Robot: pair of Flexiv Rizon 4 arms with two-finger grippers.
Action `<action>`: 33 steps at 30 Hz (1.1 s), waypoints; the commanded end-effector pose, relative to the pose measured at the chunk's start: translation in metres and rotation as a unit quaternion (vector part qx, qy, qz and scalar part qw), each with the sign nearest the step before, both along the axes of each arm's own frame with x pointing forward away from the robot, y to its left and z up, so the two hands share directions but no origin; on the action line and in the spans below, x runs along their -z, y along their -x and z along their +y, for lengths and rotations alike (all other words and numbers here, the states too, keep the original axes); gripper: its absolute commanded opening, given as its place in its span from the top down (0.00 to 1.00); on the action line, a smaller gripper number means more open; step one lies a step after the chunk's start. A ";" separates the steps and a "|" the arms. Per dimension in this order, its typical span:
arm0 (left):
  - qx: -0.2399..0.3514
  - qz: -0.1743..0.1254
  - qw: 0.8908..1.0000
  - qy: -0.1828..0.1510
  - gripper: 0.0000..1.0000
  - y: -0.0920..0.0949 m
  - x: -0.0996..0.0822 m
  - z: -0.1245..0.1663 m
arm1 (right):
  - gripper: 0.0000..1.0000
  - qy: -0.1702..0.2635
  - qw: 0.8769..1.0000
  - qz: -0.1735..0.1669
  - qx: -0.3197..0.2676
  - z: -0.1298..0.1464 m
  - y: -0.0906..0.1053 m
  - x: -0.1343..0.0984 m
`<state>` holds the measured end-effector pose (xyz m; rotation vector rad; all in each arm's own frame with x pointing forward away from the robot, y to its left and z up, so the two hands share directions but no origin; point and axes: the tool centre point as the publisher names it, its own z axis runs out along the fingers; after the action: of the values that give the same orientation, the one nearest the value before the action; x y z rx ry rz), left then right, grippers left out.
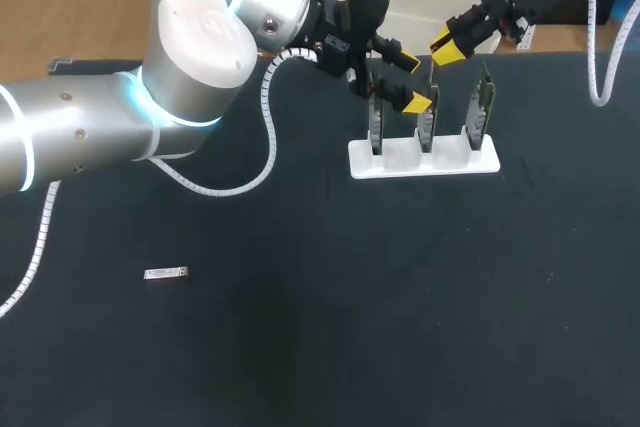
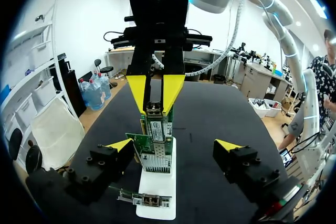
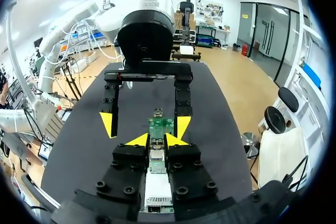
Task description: Pick up the optical module with the left hand, and insert it into the network port with the right hand.
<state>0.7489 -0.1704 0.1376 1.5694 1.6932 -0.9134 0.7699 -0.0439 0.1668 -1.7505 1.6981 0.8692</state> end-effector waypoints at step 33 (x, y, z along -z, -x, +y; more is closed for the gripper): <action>0.001 0.002 1.000 -0.004 0.00 -0.002 -0.001 -0.001 | 1.00 -0.051 0.999 -0.009 -0.013 -0.002 0.000 -0.027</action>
<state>0.7489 -0.1705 0.1376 1.5695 1.6932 -0.9135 0.7689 -0.0477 0.1942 -1.7075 1.5946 0.9330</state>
